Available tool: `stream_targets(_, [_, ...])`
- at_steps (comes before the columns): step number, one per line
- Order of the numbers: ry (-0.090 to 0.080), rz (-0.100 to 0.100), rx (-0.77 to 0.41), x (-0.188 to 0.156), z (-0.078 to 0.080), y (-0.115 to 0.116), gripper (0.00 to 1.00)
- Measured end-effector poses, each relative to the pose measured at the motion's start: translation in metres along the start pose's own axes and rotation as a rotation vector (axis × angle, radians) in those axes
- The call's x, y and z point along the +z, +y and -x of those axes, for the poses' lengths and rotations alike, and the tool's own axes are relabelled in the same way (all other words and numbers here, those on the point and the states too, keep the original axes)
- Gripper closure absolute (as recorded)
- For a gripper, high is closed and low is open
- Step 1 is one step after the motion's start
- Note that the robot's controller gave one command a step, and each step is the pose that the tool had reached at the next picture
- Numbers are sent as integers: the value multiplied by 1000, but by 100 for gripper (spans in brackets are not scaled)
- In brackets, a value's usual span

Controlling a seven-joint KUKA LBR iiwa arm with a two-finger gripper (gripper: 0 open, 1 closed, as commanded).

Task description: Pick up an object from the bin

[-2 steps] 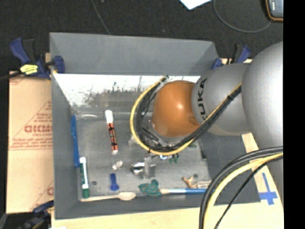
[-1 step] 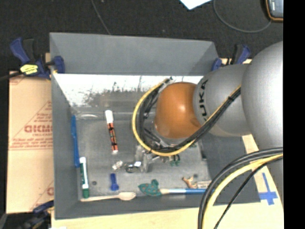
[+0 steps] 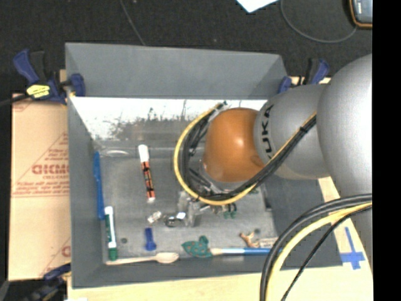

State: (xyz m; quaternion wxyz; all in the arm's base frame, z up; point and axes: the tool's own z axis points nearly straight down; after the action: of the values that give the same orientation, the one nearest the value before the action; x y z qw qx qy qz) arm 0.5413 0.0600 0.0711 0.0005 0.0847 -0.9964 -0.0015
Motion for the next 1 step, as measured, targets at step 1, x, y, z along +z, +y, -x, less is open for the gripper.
stream_targets(1, [-2, 0, 1, -10, -1, 0, 100])
